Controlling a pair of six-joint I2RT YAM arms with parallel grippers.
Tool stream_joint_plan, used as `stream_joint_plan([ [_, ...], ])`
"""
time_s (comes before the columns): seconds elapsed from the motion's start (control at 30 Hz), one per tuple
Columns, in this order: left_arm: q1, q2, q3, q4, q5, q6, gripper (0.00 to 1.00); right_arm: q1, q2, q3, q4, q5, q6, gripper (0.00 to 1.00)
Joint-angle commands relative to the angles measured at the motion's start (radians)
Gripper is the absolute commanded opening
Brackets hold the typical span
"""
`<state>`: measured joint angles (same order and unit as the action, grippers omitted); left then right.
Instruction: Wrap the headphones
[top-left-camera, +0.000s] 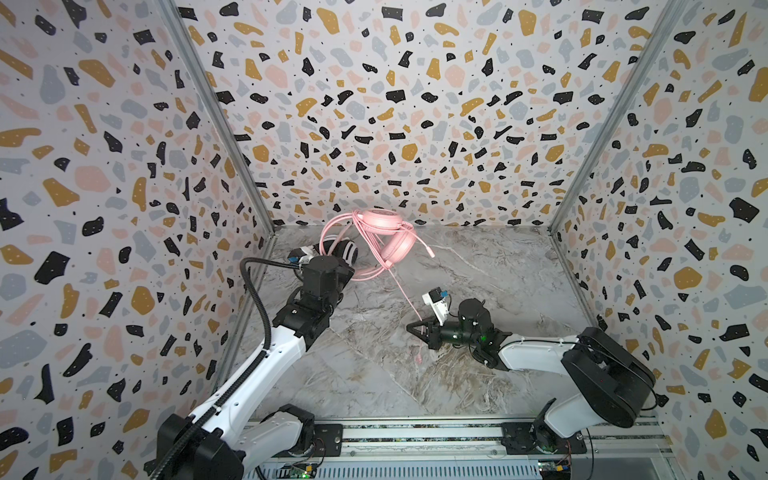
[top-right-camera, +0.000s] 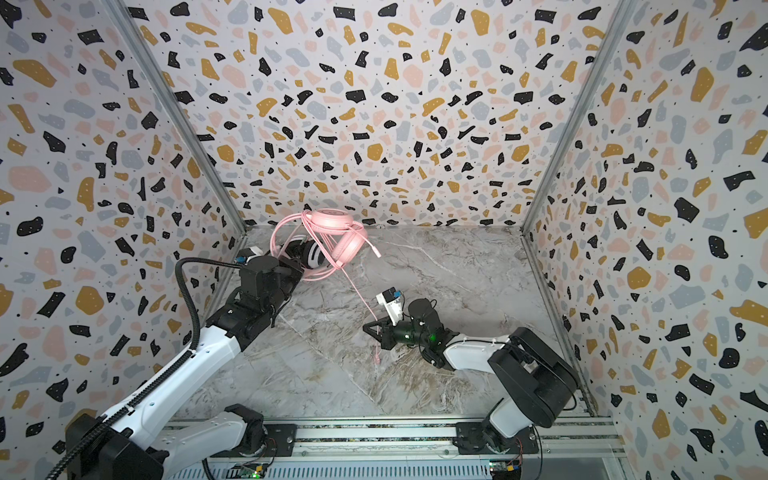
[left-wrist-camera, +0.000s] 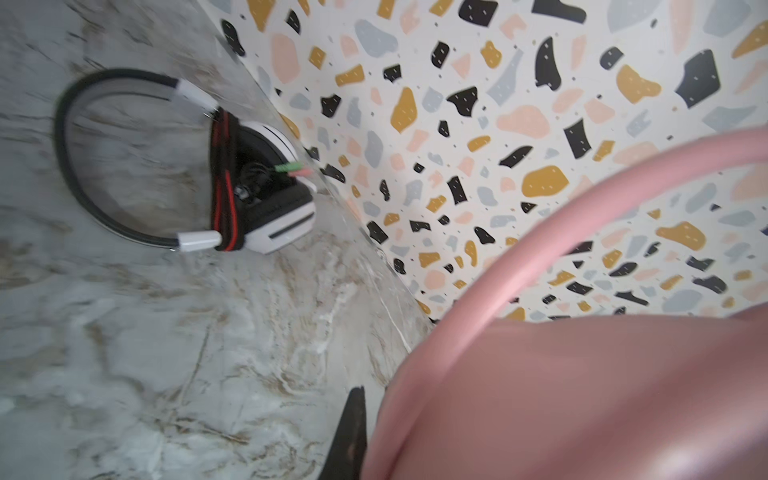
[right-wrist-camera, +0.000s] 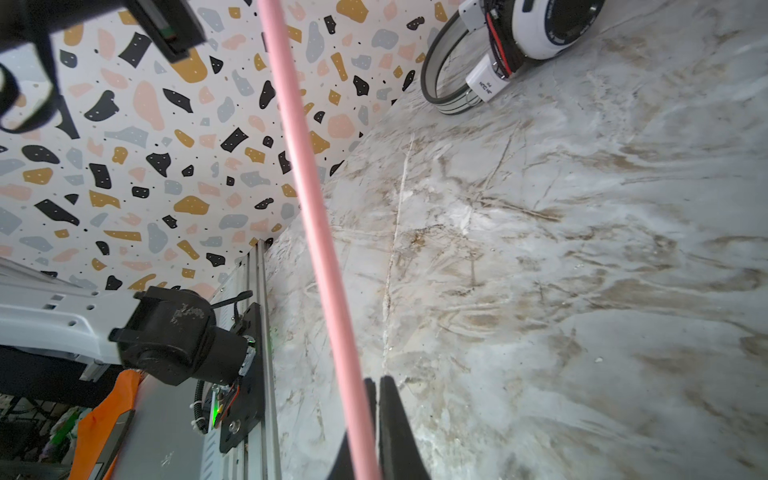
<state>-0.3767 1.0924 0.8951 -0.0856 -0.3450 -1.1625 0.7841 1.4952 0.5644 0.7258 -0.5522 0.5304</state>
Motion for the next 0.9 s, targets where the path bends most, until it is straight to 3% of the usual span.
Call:
stream_joint_plan([
  [0.0, 0.018, -0.044, -0.009, 0.127, -0.235, -0.023, 0.00, 0.069, -0.057, 0.046, -0.244, 0.059, -0.113, 0.07],
  [0.17, 0.027, -0.045, -0.028, 0.104, -0.337, -0.010, 0.00, 0.172, -0.107, 0.138, -0.489, 0.164, -0.245, 0.07],
  [0.4, 0.027, 0.000, -0.016, 0.046, -0.414, 0.130, 0.00, 0.279, -0.194, 0.265, -0.755, 0.399, -0.373, 0.07],
  [0.63, -0.008, 0.069, -0.064, 0.045, -0.354, 0.314, 0.00, 0.278, -0.230, 0.419, -0.911, 0.627, -0.501, 0.07],
  [0.87, -0.130, 0.082, -0.125, 0.085, -0.389, 0.545, 0.00, 0.218, -0.200, 0.571, -0.964, 0.720, -0.579, 0.07],
])
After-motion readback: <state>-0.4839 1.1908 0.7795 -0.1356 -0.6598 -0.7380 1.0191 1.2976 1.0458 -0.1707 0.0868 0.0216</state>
